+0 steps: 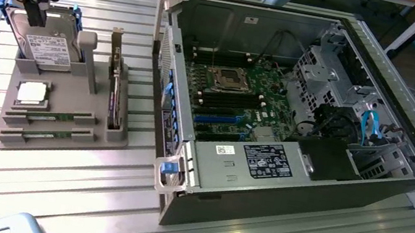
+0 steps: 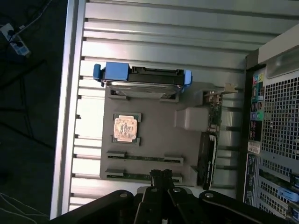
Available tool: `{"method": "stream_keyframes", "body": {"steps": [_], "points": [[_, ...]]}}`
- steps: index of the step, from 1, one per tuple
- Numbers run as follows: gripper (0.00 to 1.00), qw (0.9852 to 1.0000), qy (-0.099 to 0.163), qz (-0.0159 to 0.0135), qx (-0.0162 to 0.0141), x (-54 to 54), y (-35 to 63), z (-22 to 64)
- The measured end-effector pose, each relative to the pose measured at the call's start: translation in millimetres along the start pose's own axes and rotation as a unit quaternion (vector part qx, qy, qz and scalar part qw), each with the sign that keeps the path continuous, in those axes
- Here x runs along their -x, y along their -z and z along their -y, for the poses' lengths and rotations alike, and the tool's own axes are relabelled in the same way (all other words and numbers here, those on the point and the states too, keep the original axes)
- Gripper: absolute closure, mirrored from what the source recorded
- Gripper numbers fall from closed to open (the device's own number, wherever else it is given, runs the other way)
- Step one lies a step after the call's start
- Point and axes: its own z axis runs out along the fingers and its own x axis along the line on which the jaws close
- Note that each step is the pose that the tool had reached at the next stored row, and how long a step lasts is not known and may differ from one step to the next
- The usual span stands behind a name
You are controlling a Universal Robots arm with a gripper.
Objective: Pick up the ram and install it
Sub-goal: 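Pick up the ram and move it above insertion slot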
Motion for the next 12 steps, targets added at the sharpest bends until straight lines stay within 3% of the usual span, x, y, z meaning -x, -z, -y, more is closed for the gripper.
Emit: {"method": "stream_keyframes", "body": {"steps": [5,12], "points": [[0.9,0.9983,0.058,-0.0024,0.0008,-0.1,0.0,0.3],[0.9,0.993,0.118,-0.0049,0.0017,0.0,0.0,0.5]]}}
